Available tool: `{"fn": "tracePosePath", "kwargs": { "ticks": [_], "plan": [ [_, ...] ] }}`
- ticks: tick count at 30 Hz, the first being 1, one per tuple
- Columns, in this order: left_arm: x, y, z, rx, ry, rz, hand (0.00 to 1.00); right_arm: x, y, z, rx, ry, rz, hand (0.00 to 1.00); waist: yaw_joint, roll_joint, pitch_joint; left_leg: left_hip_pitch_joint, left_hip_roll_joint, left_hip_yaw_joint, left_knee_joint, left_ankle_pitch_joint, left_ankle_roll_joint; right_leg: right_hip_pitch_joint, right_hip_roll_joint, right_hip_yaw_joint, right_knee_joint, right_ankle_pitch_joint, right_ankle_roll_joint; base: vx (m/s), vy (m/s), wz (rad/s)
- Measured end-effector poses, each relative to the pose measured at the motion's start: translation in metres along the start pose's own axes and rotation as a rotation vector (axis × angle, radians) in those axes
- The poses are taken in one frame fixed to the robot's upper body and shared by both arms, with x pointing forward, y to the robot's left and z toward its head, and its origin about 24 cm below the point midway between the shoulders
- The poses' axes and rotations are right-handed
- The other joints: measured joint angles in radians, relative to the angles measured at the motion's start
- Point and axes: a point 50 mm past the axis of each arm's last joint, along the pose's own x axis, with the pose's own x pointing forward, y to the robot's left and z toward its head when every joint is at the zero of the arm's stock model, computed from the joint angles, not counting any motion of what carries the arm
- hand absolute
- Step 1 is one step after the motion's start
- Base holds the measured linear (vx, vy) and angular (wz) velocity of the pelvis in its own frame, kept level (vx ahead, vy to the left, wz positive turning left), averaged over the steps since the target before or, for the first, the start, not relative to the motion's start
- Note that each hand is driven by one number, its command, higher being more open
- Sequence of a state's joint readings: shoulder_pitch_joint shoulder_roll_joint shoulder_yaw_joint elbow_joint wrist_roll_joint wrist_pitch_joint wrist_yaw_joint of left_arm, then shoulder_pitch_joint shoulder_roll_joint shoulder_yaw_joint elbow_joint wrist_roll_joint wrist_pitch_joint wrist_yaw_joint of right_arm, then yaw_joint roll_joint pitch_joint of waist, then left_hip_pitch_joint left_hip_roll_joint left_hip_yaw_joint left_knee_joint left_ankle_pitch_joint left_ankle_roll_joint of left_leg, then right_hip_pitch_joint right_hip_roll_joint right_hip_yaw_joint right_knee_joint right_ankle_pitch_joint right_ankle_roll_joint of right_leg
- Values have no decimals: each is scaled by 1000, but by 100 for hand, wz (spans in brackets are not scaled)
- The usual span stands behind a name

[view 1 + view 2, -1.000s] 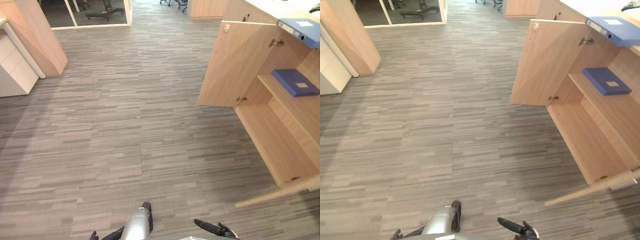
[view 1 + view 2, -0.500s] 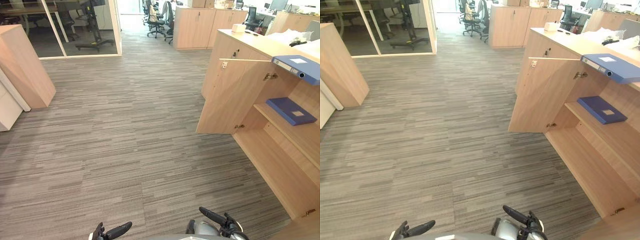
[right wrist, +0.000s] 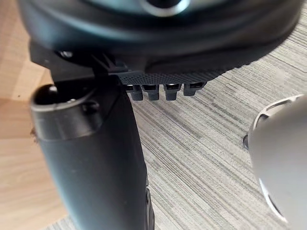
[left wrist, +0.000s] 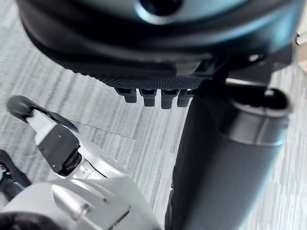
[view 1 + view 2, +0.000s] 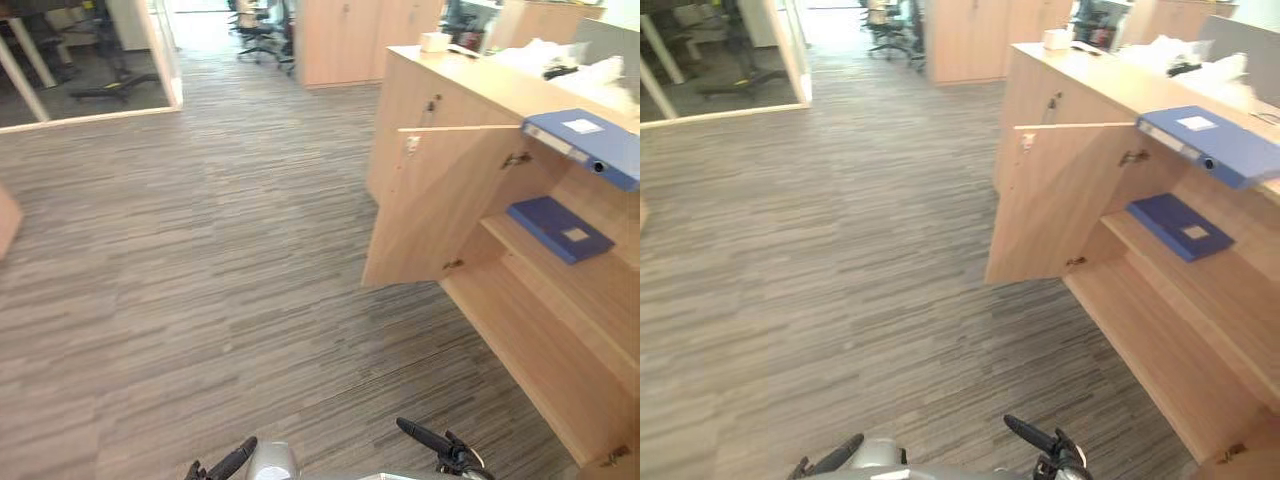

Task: Walk over to the cabinet, pick up the folder, carry it to the office cabinet, place the folder inside the office cabinet, then close the office cabinet door

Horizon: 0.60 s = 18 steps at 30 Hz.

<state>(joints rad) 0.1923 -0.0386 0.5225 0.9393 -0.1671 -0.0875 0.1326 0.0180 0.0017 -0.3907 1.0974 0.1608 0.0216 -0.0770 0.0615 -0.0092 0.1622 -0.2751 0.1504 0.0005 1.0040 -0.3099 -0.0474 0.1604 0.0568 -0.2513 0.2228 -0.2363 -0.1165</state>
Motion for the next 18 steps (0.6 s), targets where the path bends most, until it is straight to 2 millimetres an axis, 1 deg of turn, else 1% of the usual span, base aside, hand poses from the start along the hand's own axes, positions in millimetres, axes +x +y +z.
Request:
{"fn": "tracePosePath", "kwargs": {
  "ticks": [1, 2, 3, 4, 5, 6, 7, 8, 9, 10, 11, 12, 13, 14, 15, 16, 17, 18],
  "plan": [
    [0, 0, 0, -4, -1, 3, 100, 0, 1, 0, -6, 2, 2, 100, 5, -4, 0, -8, -16, -27, -66, -4, -5, 11, -8, 25, -6, 0, 8, 388, 233, -129],
    [1, -2, 3, -7, -11, 4, 100, 0, 4, -1, -30, 3, 11, 100, 16, -13, -2, -13, -55, -111, -219, -4, -7, 26, -29, 72, -17, -6, 29, 371, 279, -127],
    [1, -4, 6, -10, -20, 4, 100, 0, 7, -1, -56, 1, 22, 100, 26, -17, -5, -14, -93, -209, -356, 0, -12, 36, -47, 115, -27, -16, 58, 448, 349, -124],
    [0, -4, 5, -11, -20, 5, 100, 0, 7, -1, -62, 1, 24, 100, 30, -16, -10, -13, -106, -255, -412, 6, -18, 40, -56, 135, -28, -24, 73, 389, 338, -109],
    [-1, -5, 2, -16, -13, 8, 100, 0, 6, -1, -64, 1, 21, 100, 33, -5, -21, -11, -119, -338, -493, 36, -25, 49, -66, 173, -26, -41, 104, 425, 401, -89],
    [-2, -7, -3, -26, 0, 9, 100, -1, 4, -2, -64, 0, 13, 100, 38, 13, -35, -4, -115, -361, -518, 122, -57, 58, -69, 204, -18, -61, 138, 445, 430, -93],
    [-2, -5, -3, -38, 3, 19, 100, -1, 4, -3, -62, 3, 12, 100, 42, 0, -35, 5, -119, -325, -489, 149, -92, 69, -93, 233, -3, -74, 158, 431, 434, -93],
    [-1, 0, -1, -38, -7, 36, 100, -2, 12, -9, -55, 17, 31, 100, 49, -24, -48, 20, -127, -281, -486, 124, -72, 54, -121, 260, 18, -72, 168, 397, 410, -121],
    [-1, 4, 1, -41, -17, 51, 100, -4, 23, -15, -41, 28, 68, 100, 50, -49, -68, 37, -128, -214, -474, 93, -48, 29, -154, 291, 55, -67, 176, 363, 392, -143],
    [-1, 7, 1, -49, -14, 62, 100, -5, 29, -16, -49, 31, 96, 100, 53, -57, -73, 64, -127, -161, -470, 73, -33, 10, -176, 321, 101, -66, 177, 306, 398, -149],
    [0, 8, 0, -51, -7, 67, 100, -5, 30, -15, -48, 28, 105, 100, 56, -59, -75, 96, -134, -113, -477, 63, -17, -23, -200, 350, 186, -66, 178, 208, 391, -150],
    [0, 7, 0, -47, -5, 65, 100, -6, 28, -14, -44, 17, 103, 100, 57, -61, -75, 146, -153, -51, -500, 57, 4, -104, -233, 391, 360, -63, 177, 182, 442, -152],
    [1, 7, 1, -36, -8, 65, 100, -6, 28, -11, -42, 2, 103, 100, 58, -65, -74, 188, -176, 8, -516, 52, 21, -192, -263, 428, 540, -37, 157, 103, 338, -126],
    [1, 7, 2, -26, -9, 64, 100, -6, 27, -10, -42, -11, 102, 100, 57, -67, -73, 202, -184, 33, -516, 48, 30, -224, -277, 432, 611, -22, 137, 64, 268, -89],
    [2, 5, 3, -21, -12, 59, 100, -6, 27, -6, -45, -36, 105, 100, 46, -65, -73, 226, -194, 67, -516, 36, 50, -270, -301, 406, 707, 15, 97, 41, 191, -50],
    [3, 0, 7, -10, -23, 40, 100, -6, 27, -5, -57, -51, 107, 100, 39, -60, -76, 246, -193, 79, -524, 21, 65, -293, -318, 353, 731, 47, 65, 35, 151, -36],
    [4, -4, 9, -13, -29, 29, 100, -6, 27, -5, -69, -54, 107, 100, 37, -60, -76, 255, -189, 83, -530, 18, 65, -293, -329, 326, 727, 60, 72, 45, 79, -41],
    [4, -8, 10, -13, -30, 17, 100, -6, 26, -5, -78, -56, 105, 100, 38, -52, -80, 267, -167, 102, -546, 11, 64, -294, -340, 258, 703, 68, 85, 42, 23, -49]
  ]
}}
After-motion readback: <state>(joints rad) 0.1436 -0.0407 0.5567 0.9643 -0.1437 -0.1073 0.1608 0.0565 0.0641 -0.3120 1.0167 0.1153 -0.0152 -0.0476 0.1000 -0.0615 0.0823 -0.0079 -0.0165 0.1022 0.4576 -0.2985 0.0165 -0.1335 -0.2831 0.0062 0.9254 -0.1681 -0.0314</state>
